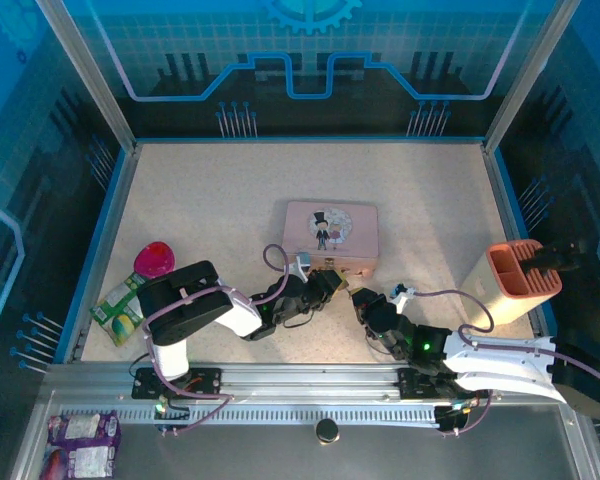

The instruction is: Unlock the padlock with the key

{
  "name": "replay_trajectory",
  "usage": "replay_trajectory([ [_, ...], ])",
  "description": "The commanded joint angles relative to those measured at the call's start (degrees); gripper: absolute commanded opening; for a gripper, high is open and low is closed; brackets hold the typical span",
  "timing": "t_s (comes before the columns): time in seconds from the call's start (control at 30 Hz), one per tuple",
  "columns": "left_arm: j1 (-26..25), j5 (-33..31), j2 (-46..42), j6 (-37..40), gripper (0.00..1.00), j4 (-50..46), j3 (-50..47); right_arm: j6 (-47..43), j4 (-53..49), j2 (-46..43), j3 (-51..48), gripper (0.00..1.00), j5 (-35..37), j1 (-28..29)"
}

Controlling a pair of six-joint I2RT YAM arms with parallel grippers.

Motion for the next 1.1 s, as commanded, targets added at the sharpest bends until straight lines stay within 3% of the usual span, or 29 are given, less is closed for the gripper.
replay_trajectory([
  [0.0, -2.18, 7.49, -2.05, 0.96, 0.00, 8.44, 2.36, -1.32, 5.70, 0.15, 3.17, 0.00, -2.19, 1.48],
  [1.07, -2.12, 7.51, -1.71, 0.81, 0.00, 8.60, 2.11, -2.25, 8.26, 2.33, 3.85, 0.00, -3.61, 1.45],
])
